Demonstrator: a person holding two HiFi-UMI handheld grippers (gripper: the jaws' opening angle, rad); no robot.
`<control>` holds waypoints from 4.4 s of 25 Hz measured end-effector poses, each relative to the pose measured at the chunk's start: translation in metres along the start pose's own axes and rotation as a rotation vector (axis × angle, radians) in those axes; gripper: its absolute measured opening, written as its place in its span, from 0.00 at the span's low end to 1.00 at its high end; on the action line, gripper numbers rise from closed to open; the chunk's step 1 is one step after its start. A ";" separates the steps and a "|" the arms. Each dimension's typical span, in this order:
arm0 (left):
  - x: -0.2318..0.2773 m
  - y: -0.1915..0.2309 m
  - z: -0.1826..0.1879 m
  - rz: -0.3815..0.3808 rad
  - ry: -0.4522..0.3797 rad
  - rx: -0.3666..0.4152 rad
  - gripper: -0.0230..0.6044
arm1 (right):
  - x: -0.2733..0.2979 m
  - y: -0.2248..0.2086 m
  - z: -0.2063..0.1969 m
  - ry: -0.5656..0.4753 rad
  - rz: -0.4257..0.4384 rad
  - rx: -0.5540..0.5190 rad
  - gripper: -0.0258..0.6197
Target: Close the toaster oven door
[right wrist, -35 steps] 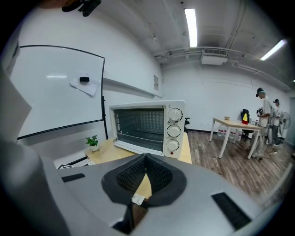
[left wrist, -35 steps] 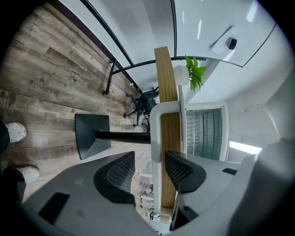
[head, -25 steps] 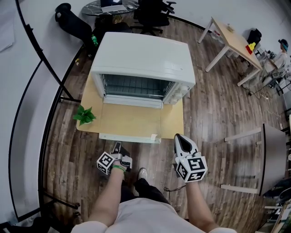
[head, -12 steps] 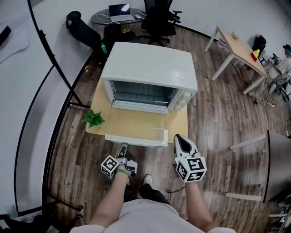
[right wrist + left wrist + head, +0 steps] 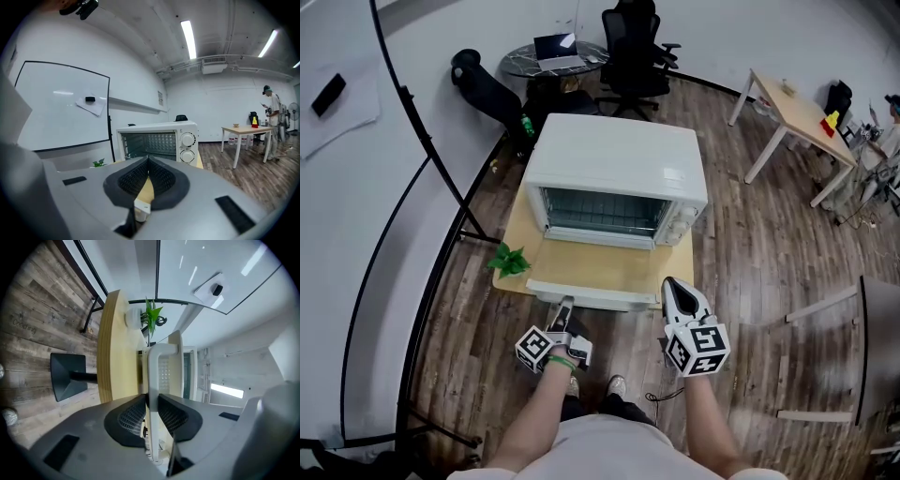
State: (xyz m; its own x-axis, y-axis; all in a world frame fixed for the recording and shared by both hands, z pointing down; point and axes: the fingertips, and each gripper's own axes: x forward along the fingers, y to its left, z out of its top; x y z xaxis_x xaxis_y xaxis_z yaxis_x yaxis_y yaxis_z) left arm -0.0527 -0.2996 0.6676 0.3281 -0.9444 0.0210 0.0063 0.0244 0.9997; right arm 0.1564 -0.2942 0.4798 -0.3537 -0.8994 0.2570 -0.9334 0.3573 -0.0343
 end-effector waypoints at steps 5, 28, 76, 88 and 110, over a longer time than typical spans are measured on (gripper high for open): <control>0.007 -0.026 0.004 -0.067 -0.005 0.010 0.16 | -0.003 -0.003 0.013 -0.032 -0.009 0.006 0.04; 0.109 -0.157 0.032 -0.260 -0.017 0.071 0.21 | -0.003 -0.022 0.049 -0.106 -0.055 -0.008 0.04; 0.066 -0.203 0.038 -0.385 0.012 0.214 0.06 | 0.007 -0.001 0.057 -0.119 -0.015 -0.033 0.04; 0.054 -0.250 0.015 -0.227 0.125 1.224 0.06 | -0.001 0.000 0.078 -0.163 -0.034 -0.064 0.04; 0.044 -0.268 -0.004 -0.211 0.150 1.549 0.06 | -0.007 0.002 0.095 -0.211 -0.049 -0.111 0.04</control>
State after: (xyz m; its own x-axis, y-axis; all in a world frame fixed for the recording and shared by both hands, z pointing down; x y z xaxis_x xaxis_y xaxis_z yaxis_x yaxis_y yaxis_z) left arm -0.0365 -0.3465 0.4001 0.5345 -0.8449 -0.0231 -0.8444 -0.5349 0.0276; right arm 0.1515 -0.3112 0.3866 -0.3243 -0.9447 0.0480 -0.9413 0.3273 0.0827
